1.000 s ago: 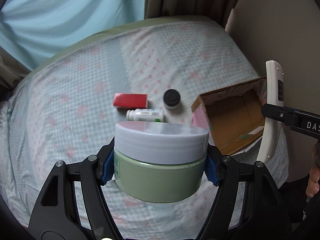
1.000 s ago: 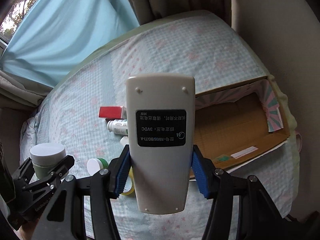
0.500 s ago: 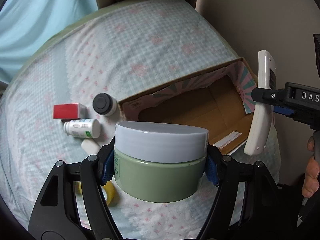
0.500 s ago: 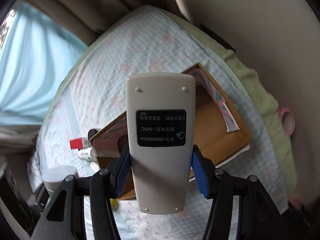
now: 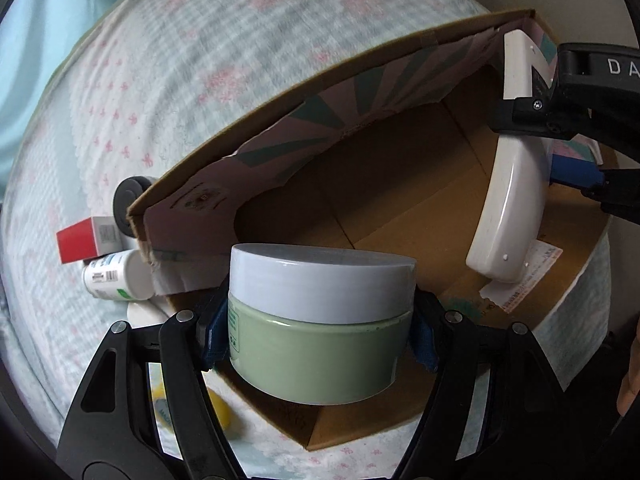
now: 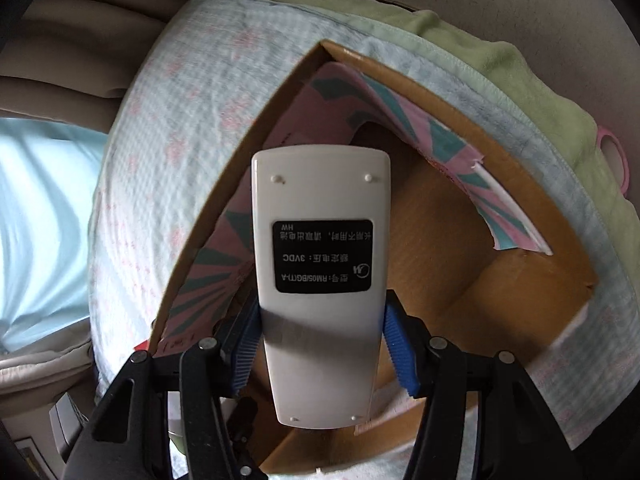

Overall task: Organize rigid objects
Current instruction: 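Carry green jar and white remote into the cardboard box and release both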

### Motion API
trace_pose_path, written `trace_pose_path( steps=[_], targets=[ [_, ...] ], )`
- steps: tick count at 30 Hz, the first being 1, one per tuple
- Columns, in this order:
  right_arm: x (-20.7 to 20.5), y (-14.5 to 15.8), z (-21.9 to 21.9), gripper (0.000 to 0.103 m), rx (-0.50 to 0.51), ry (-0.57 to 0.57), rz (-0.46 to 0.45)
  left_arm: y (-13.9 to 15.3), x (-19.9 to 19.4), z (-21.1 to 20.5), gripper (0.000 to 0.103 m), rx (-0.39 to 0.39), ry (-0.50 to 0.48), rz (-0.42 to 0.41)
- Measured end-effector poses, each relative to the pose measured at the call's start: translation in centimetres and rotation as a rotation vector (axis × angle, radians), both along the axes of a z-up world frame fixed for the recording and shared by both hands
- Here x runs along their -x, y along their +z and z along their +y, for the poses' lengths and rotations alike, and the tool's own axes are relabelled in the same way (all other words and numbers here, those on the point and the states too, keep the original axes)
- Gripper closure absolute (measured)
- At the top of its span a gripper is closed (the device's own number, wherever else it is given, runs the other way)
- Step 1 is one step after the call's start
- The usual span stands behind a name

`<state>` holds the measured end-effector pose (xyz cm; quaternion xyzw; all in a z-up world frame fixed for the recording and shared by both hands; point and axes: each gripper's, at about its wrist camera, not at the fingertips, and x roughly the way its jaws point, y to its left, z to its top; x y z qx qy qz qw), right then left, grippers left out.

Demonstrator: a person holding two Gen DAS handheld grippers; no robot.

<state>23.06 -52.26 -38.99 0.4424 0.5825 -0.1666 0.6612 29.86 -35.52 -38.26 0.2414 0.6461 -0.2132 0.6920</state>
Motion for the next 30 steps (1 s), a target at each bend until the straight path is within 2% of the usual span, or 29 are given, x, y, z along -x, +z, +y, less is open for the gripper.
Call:
trace_pose_path(
  steps=[7, 12, 14, 15, 16, 19, 22, 30],
  targets=[
    [-0.3, -2.6, 0.4, 0.050, 0.007, -0.012, 0.044, -3.0, 0.3, -1.9, 0.035, -0.058, -0.126, -0.001],
    [-1.3, -3.0, 0.4, 0.050, 0.010, 0.044, 0.053, -3.0, 0.7, -2.6, 0.033, -0.045, -0.163, -0.004],
    [-1.4, -3.2, 0.2, 0.050, -0.012, 0.032, 0.050, -2.1, 0.7, -2.6, 0.003, -0.023, -0.167, -0.019],
    [-1.0, -3.2, 0.1, 0.042, -0.022, 0.010, 0.052, -1.4, 0.7, -2.5, 0.000, 0.002, -0.164, -0.030],
    [-0.7, -3.1, -0.1, 0.023, -0.027, -0.006, 0.057, -0.8, 0.6, -2.4, 0.000, 0.018, -0.160, -0.037],
    [-0.6, -1.6, -0.3, 0.000, -0.015, 0.018, -0.002, 0.1, 0.4, -2.0, 0.000, 0.017, -0.150, -0.052],
    [-0.9, -0.2, -0.2, 0.000, 0.035, 0.067, -0.007, 0.5, 0.4, -1.2, 0.000, 0.017, -0.130, -0.052],
    [0.3, 1.3, 0.0, 0.000, 0.036, 0.079, 0.010, 2.8, 1.3, 0.5, 0.000, 0.046, -0.065, -0.071]
  ],
)
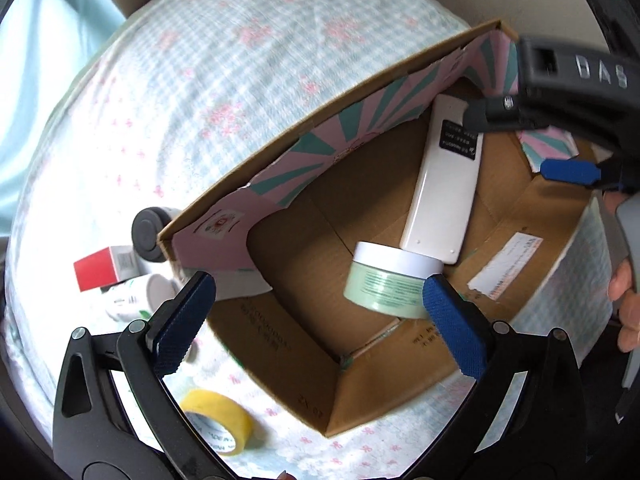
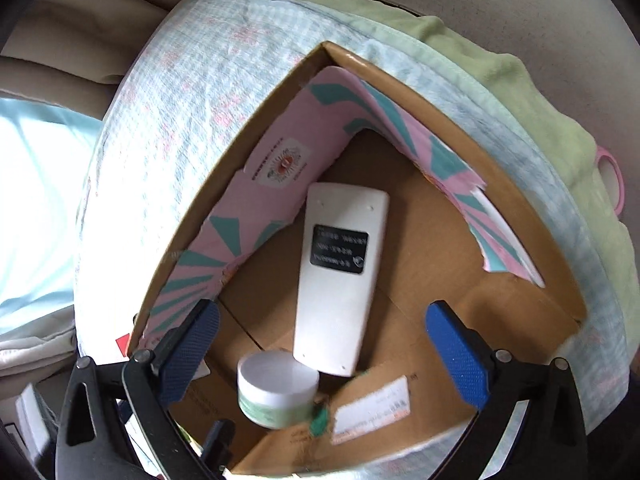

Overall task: Organize rigid objects
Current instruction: 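Carry green jar and white remote into the cardboard box and release both, then withdraw both tools from the box toward the remaining items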

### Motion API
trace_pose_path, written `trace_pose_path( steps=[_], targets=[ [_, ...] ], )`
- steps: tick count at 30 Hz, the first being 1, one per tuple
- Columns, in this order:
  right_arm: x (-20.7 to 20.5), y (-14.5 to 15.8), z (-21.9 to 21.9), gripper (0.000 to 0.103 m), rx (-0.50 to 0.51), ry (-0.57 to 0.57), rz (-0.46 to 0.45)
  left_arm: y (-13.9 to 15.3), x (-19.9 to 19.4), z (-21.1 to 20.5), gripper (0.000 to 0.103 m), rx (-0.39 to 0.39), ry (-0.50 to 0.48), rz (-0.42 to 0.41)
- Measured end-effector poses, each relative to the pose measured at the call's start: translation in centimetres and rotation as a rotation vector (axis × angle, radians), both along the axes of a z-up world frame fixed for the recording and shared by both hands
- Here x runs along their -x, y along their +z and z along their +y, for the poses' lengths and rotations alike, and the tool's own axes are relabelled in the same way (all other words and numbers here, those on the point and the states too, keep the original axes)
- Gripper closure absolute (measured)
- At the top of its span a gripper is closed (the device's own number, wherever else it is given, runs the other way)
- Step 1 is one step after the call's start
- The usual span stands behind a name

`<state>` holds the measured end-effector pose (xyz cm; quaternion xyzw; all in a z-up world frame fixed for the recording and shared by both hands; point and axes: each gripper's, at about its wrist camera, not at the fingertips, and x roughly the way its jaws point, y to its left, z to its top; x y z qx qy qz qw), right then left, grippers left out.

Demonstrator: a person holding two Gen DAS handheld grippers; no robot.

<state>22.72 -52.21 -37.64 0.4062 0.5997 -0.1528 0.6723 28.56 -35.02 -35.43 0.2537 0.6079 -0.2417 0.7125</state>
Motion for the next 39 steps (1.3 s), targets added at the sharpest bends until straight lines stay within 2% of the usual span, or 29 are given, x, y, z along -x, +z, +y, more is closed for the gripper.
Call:
trace_pose_path(
  steps=[7, 12, 18, 21, 24, 27, 30, 39],
  targets=[
    [2.4, 2.5, 0.0, 0.000, -0.020, 0.014, 0.018, 3.9, 1.1, 0.7, 0.000, 0.024, 0.055, -0.050],
    [3.7, 5.2, 0.2, 0.000, 0.015, 0.043, 0.013, 8.1, 2.5, 2.8, 0.000, 0.053, 0.112, -0.081],
    [5.4, 10.8, 2.9, 0.000, 0.187, 0.162, -0.068, 14.1, 5.2, 6.2, 0.000, 0.130, 0.193, -0.139],
    [6.3, 13.1, 4.1, 0.000, 0.214, 0.191, -0.106, 16.5, 7.0, 8.6, 0.000, 0.146, 0.240, -0.177],
    [6.9, 15.2, 5.7, 0.000, 0.227, 0.232, -0.138, 18.4, 8.7, 11.6, 0.000, 0.129, 0.283, -0.221],
    [7.4, 17.3, 7.8, 0.000, 0.247, 0.293, -0.177, 19.4, 9.9, 15.4, 0.000, 0.125, 0.342, -0.243],
    [7.0, 19.1, 10.8, 0.000, 0.260, 0.401, -0.234, 19.5, 10.7, 20.1, 0.000, 0.156, 0.439, -0.232],
    [3.3, 20.9, 20.1, 0.000, 0.265, 0.754, -0.352, 16.9, 11.4, 30.4, 0.000, 0.146, 0.704, -0.227]
  ],
)
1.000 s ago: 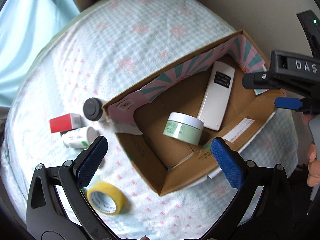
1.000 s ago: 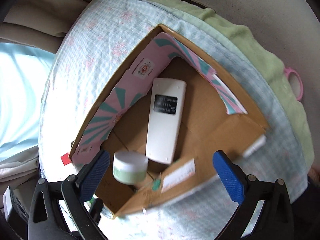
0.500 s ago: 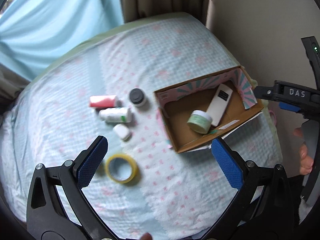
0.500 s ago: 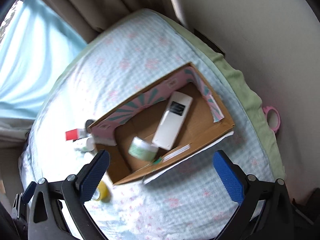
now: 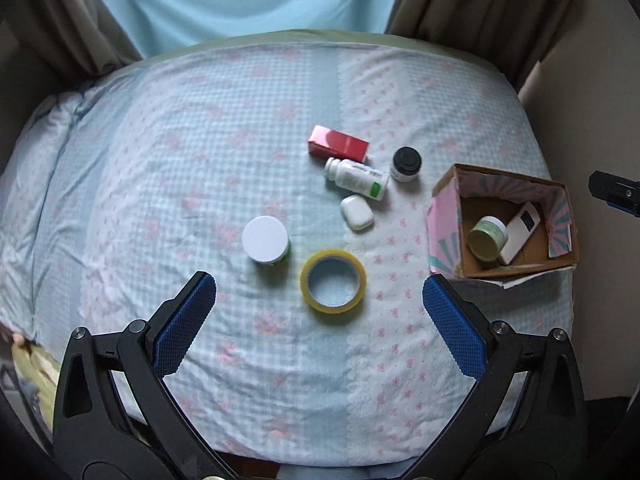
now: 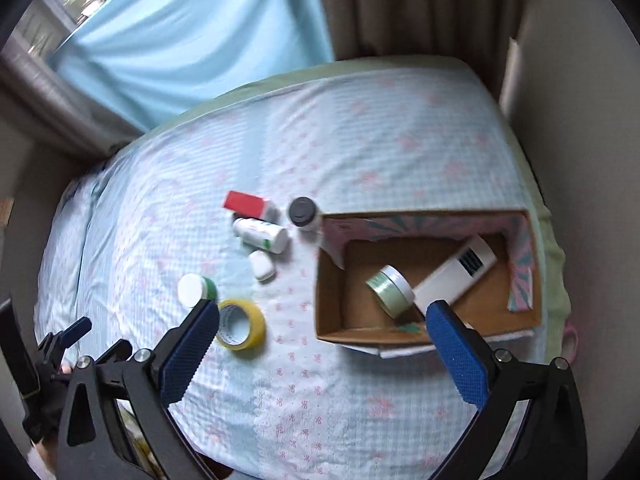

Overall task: Organize rigid objects
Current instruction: 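Withdraw both tools from the box toward the remaining items, then grasp the white round jar with left tool while right tool grasps white pill bottle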

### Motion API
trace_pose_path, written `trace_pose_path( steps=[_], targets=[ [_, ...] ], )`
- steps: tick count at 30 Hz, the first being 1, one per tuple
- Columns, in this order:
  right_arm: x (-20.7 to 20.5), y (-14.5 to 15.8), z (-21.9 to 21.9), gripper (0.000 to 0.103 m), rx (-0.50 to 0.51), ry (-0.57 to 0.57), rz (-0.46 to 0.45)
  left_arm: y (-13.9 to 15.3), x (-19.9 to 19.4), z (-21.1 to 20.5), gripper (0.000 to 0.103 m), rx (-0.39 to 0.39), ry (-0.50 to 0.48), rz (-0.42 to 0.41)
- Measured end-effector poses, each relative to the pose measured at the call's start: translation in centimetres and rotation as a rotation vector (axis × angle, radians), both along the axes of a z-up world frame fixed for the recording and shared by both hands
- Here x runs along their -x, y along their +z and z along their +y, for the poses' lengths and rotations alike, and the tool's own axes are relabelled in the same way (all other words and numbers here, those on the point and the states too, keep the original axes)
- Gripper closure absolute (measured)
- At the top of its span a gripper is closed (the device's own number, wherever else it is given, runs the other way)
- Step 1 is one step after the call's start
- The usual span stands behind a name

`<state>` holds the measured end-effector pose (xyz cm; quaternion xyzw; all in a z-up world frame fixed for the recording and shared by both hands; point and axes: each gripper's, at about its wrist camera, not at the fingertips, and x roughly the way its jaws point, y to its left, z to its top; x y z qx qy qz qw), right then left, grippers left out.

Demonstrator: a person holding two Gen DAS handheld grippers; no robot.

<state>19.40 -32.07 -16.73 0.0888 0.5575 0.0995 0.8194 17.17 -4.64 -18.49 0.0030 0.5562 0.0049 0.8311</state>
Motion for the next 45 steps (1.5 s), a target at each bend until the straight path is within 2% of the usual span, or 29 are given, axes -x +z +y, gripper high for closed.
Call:
trace_pose_path(
  steps=[4, 7, 12, 18, 27, 30, 36, 38, 39, 41, 45],
  targets=[
    [-2.2, -0.6, 3.8, 0.000, 0.057, 0.152, -0.015, -2.3, -0.8, 2.9, 0.000, 0.010, 0.092, 0.020],
    [-4.2, -2.3, 6.5, 0.000, 0.093, 0.271, -0.010, -4.3, -1.4, 4.6, 0.000, 0.030, 0.169, 0.040],
    [-7.4, -6.7, 10.9, 0.000, 0.152, 0.460, 0.019, -8.9, -2.3, 6.9, 0.000, 0.085, 0.273, 0.088],
    [-11.3, -12.6, 15.6, 0.000, 0.221, 0.625, 0.065, -15.3, -4.6, 7.7, 0.000, 0.103, 0.300, 0.146],
    [-17.2, -21.5, 19.4, 0.000, 0.294, 0.694, 0.206, -23.3, -7.9, 8.7, 0.000, 0.117, 0.351, 0.180],
    [-17.8, -24.0, 20.7, 0.000, 0.318, 0.716, 0.238, -25.0, -8.6, 8.9, 0.000, 0.107, 0.363, 0.182],
    [-19.3, -28.1, 21.9, 0.008, 0.344, 0.712, 0.322, -27.6, -9.8, 8.8, 0.001, 0.125, 0.367, 0.198],
    [-19.7, -28.9, 22.1, 0.012, 0.352, 0.709, 0.339, -28.0, -10.1, 8.6, 0.003, 0.112, 0.365, 0.198],
    [-19.9, -29.3, 22.2, 0.018, 0.354, 0.712, 0.347, -28.1, -10.3, 8.5, 0.003, 0.111, 0.365, 0.195],
    [-20.3, -29.6, 22.4, 0.023, 0.331, 0.712, 0.359, -28.3, -10.7, 8.3, 0.004, 0.103, 0.364, 0.191],
    [-20.7, -30.0, 23.2, 0.040, 0.378, 0.730, 0.338, -28.8, -11.7, 7.6, 0.010, 0.076, 0.350, 0.195]
  ],
)
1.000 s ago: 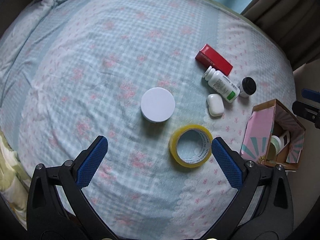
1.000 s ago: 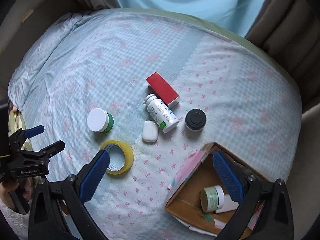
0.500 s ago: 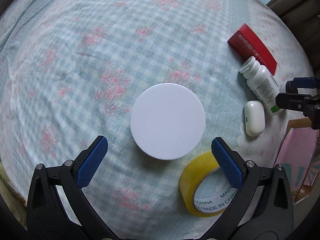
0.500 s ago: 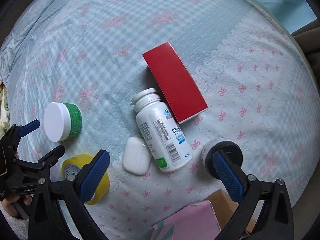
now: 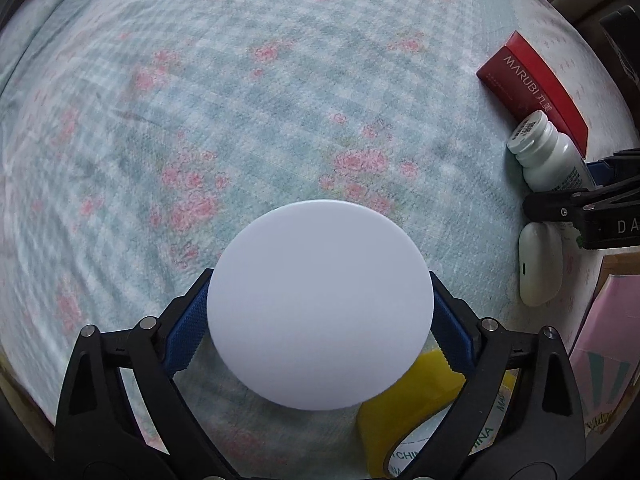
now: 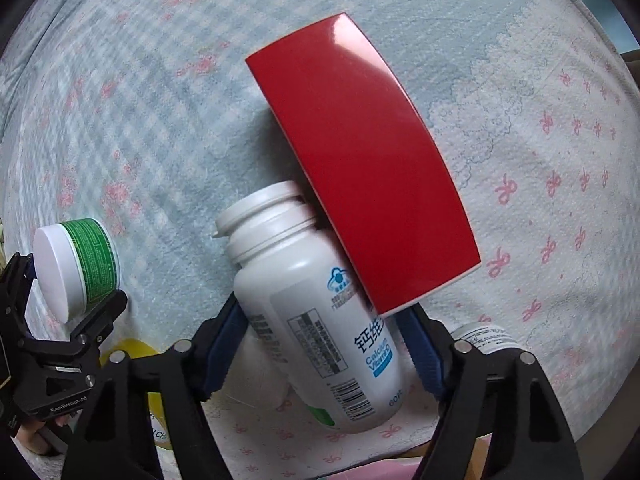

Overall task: Organize rigid objects
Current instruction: 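Grasp the white round jar with left tool while right tool grasps white pill bottle, then carry white jar and pill bottle into the cardboard box and release both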

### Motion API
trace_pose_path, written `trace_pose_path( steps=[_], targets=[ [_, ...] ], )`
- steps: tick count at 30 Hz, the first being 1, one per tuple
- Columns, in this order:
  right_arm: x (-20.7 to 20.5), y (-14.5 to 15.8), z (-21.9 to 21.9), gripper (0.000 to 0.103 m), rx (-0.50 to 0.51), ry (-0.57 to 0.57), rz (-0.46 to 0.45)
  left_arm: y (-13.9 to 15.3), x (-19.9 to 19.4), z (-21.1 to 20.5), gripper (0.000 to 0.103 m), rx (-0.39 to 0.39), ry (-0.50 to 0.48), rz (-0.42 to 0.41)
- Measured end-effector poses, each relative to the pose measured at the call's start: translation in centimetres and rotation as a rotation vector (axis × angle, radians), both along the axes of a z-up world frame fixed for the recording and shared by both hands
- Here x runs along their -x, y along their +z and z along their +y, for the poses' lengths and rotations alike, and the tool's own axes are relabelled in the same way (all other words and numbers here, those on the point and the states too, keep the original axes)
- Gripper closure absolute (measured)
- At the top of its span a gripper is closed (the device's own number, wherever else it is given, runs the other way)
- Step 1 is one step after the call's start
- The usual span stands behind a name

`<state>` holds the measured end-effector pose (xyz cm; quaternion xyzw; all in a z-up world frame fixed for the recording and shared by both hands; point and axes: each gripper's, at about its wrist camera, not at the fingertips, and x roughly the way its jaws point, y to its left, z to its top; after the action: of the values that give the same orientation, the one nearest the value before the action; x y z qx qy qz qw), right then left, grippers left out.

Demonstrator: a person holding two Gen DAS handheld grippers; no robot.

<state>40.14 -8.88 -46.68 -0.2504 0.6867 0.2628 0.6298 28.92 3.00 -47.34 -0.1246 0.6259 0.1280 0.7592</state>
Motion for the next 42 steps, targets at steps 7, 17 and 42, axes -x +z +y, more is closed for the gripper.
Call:
trace_pose_path(
  steps=[7, 17, 42],
  targets=[
    [0.9, 0.1, 1.5, 0.049, 0.037, 0.075, -0.046, 0.3, -1.1, -1.8, 0.035, -0.033, -0.060, -0.025],
    [3.0, 1.0, 0.1, 0.052, 0.003, 0.021, -0.060, 1.6, 1.1, 0.4, 0.035, -0.002, -0.053, -0.022],
    [5.8, 11.7, -2.6, 0.054, -0.277, -0.158, -0.075, 10.7, 3.4, 1.1, 0.035, -0.020, -0.080, -0.151]
  ],
)
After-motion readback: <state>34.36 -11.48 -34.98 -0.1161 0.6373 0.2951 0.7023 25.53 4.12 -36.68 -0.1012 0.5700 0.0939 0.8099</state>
